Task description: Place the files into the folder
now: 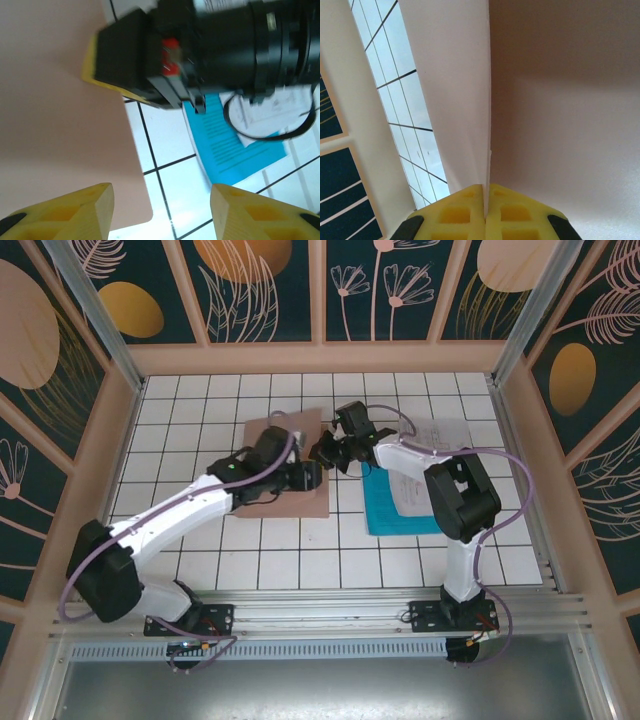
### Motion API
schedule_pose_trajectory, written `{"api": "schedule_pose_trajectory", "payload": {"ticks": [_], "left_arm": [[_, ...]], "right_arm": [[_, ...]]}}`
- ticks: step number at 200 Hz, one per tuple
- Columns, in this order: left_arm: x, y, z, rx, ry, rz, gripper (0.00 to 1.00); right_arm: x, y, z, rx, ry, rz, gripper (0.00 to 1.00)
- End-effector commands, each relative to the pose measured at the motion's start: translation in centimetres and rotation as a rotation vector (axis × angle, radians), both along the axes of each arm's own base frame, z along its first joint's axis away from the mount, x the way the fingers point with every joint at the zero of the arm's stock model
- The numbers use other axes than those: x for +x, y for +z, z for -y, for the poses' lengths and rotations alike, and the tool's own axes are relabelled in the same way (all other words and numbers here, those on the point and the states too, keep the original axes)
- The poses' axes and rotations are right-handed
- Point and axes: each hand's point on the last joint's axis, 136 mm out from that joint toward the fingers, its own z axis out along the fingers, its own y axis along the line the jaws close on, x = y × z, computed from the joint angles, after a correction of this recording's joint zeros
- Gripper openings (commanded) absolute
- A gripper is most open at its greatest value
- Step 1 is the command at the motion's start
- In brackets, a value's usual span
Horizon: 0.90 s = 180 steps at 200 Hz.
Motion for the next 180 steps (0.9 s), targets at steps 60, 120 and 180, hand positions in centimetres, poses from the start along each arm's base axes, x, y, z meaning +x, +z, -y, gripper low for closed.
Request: {"api": "schedule_pose_trajectory", "payload": {"ticks": [60,120,180], "left_arm": [[0.4,-4.4,1.6,0.574,-0.040,0.195,0.62],[1.4,-7.7,-0.2,0.762,0.034,0.186,0.58],[1.6,-8.3,-0.5,0.780,0.034,0.206,0.13]], "right_arm": [[0.0,0.2,0.9,-0.022,0.011,-0.041,0.00],[-0.2,0.4,0.8,-0.011,0.017,-0.048,0.00],[-0.3,0.6,0.7,-0.001,0.020,-0.052,0.00]]}}
